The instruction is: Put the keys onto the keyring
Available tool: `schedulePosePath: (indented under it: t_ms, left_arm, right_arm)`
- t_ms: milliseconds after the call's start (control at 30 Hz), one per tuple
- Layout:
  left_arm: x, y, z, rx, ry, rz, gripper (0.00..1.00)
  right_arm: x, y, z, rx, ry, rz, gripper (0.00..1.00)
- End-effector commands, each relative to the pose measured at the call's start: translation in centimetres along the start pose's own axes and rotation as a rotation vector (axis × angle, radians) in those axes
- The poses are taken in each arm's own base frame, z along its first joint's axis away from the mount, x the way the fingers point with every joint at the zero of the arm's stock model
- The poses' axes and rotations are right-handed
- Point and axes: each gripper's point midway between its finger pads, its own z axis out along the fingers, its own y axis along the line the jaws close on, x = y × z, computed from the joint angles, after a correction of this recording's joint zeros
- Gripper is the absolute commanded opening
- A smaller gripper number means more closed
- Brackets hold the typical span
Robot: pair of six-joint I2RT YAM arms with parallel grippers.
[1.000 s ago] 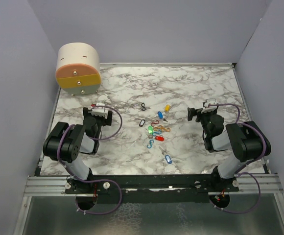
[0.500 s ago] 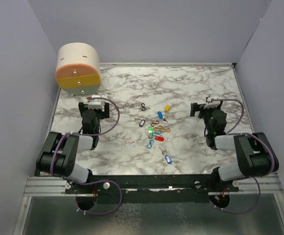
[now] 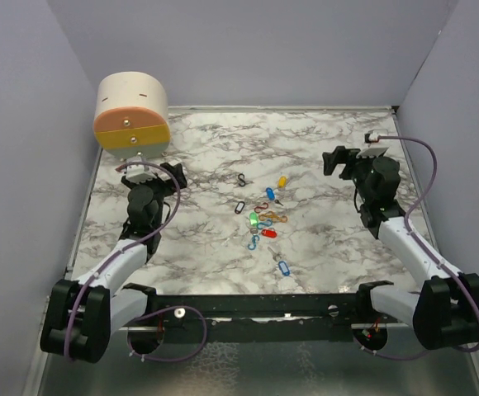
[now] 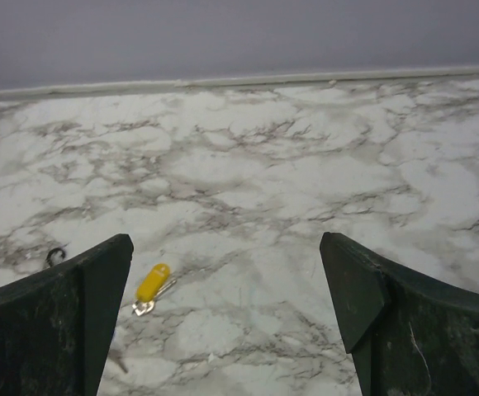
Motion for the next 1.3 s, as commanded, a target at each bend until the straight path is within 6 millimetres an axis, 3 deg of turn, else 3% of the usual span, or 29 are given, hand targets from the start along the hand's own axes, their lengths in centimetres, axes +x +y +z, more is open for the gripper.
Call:
schedulePosePath:
  t_ms: [0, 100, 267, 433, 700, 1000, 1267]
  left_arm:
    - [1.2, -3.4, -0.6, 0.139, 0.167, -0.111, 0.99]
    - [1.3, -5.9, -0.5, 0.242, 0.233, -0.122, 0.99]
    - [2.0, -9.9, -0.4, 0.43, 0.337, -0.173, 0.99]
    - [2.9, -12.2, -1.5, 0.584, 0.392, -0.201, 0.99]
    - [3.9, -12.7, -1.5, 0.604, 0.455, -0.182, 0.99]
    - [3.6, -11.2, -1.1, 0.489, 0.442, -0.148, 0.99]
    - [1.9, -10.8, -2.3, 0.467, 0.375, -0.169, 0.99]
  right_arm:
    - [1.8, 4.1, -2.0, -0.196, 0.119, 0.116, 1.0]
    - [1.3, 6.4, -2.8, -0.319, 0.111, 0.157, 1.0]
    - [2.7, 8.8, -3.5, -0.448, 0.21, 0.238, 1.0]
    - [3.9, 8.9, -4.0, -0.446, 0.223, 0.301, 1.0]
    - [3.8, 9.5, -4.7, -0.485, 0.249, 0.297, 1.0]
    - [2.8, 8.3, -5.2, -0.41, 0.202, 0.259, 1.0]
    - [2.8, 8.0, -5.2, -0.397, 0.19, 0.258, 1.0]
